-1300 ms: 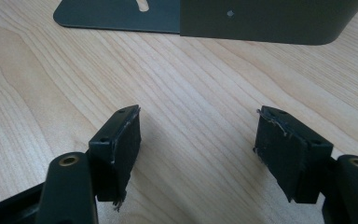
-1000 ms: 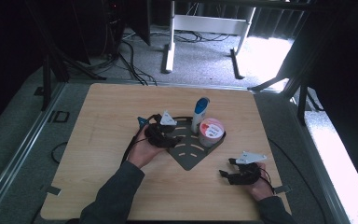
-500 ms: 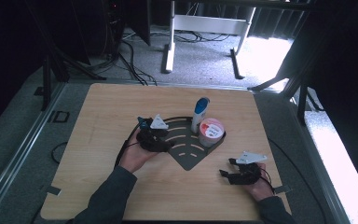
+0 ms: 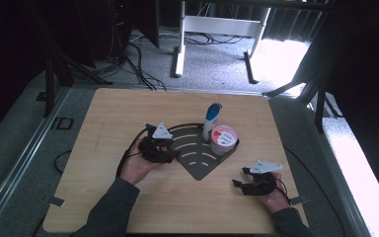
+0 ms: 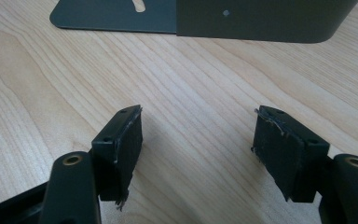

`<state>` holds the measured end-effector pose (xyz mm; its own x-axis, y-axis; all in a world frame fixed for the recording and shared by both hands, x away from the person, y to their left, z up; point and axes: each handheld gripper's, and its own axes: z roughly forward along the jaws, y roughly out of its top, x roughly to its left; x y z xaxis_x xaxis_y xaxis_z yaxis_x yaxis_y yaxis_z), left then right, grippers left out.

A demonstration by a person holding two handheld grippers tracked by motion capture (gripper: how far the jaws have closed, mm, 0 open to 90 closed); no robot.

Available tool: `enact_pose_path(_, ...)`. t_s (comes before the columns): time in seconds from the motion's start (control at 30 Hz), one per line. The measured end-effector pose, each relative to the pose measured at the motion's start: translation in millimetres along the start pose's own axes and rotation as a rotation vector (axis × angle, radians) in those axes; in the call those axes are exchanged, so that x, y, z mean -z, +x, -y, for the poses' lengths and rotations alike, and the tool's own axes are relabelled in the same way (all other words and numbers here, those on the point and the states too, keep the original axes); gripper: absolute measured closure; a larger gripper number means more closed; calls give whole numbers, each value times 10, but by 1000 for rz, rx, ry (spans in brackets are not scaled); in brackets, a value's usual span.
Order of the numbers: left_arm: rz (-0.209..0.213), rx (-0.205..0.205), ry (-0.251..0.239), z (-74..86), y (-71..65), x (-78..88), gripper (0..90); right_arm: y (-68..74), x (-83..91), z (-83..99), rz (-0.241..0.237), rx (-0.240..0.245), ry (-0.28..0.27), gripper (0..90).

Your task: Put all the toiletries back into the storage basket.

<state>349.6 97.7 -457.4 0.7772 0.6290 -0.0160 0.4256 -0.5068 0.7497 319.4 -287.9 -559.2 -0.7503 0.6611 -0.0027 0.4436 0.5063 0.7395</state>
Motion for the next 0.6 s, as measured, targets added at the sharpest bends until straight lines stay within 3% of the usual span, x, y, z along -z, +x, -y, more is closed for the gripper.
enact_pose_path(0.6, -36, 26, -3, 120, 117, 156, 488, -3, -1, 0, -6, 1, 0, 311)
